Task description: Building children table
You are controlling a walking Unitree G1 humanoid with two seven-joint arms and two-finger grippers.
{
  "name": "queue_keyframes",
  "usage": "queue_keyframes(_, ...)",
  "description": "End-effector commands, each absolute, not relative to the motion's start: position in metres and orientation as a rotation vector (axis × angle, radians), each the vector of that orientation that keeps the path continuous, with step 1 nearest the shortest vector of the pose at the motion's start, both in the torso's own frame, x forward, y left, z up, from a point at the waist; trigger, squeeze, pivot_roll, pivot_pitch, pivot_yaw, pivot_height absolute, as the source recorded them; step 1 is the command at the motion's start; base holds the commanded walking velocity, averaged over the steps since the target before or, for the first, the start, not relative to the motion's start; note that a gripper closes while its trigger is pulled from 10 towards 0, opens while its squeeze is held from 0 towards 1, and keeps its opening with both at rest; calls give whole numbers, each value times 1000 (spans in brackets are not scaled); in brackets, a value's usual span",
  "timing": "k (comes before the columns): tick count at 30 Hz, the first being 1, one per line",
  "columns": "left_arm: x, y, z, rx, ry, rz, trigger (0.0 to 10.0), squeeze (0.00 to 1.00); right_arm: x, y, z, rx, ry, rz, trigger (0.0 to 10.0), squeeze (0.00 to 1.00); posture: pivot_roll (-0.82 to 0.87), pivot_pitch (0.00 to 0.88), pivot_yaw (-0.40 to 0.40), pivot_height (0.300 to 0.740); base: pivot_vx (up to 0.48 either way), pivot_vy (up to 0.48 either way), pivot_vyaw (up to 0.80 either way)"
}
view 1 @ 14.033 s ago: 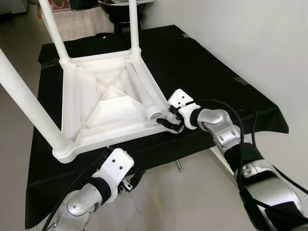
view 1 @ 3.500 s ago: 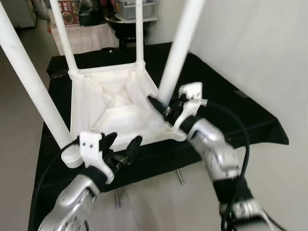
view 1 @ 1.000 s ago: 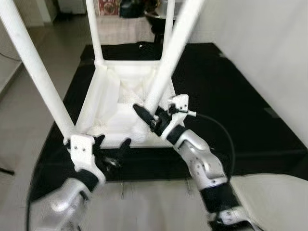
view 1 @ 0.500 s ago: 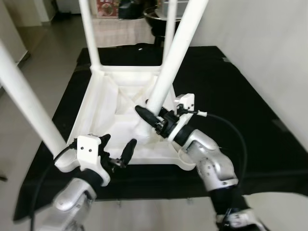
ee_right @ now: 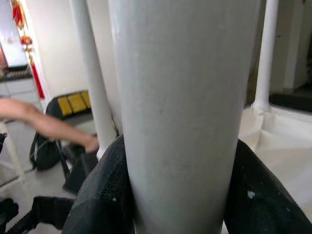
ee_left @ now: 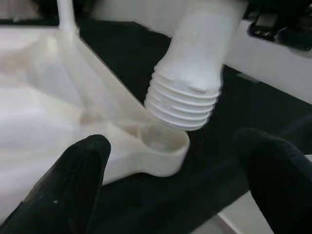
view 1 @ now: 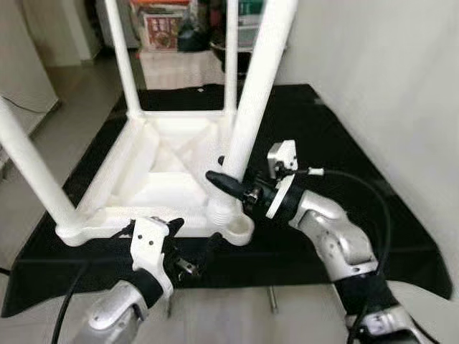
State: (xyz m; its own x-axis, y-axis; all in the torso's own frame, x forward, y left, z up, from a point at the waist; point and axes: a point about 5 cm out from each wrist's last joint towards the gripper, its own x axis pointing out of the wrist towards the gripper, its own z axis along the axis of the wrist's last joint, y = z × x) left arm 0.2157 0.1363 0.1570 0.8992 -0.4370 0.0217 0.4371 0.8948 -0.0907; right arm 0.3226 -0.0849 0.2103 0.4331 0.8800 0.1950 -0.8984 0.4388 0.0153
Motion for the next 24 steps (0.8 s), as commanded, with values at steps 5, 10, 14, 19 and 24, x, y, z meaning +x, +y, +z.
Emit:
queue_keyframes(5,210,137,155,-73,24,-466,10000,0,323,-80,218,93,-196,1155,10000,0,-30,85,-29,740,0,480,0)
queue_keyframes(10,206,138,155,-59,34,-477,10000,0,323,-79,218,84,-198,1172,10000,0,-25,90,-22,740,0,478,0)
queue_keyframes(14,206,140,156,-53,31,-460,10000,0,326,-79,219,73,-205,1148,10000,0,-24,90,-20,740,0,119,0)
queue_keyframes(19,207,142,156,-33,37,-443,10000,0,329,-80,217,70,-206,1111,10000,0,-26,85,-17,740,0,0,0)
queue_keyframes(24,210,148,156,6,29,-381,10000,0,335,-83,216,50,-204,1030,10000,0,-31,79,-14,740,0,0,0)
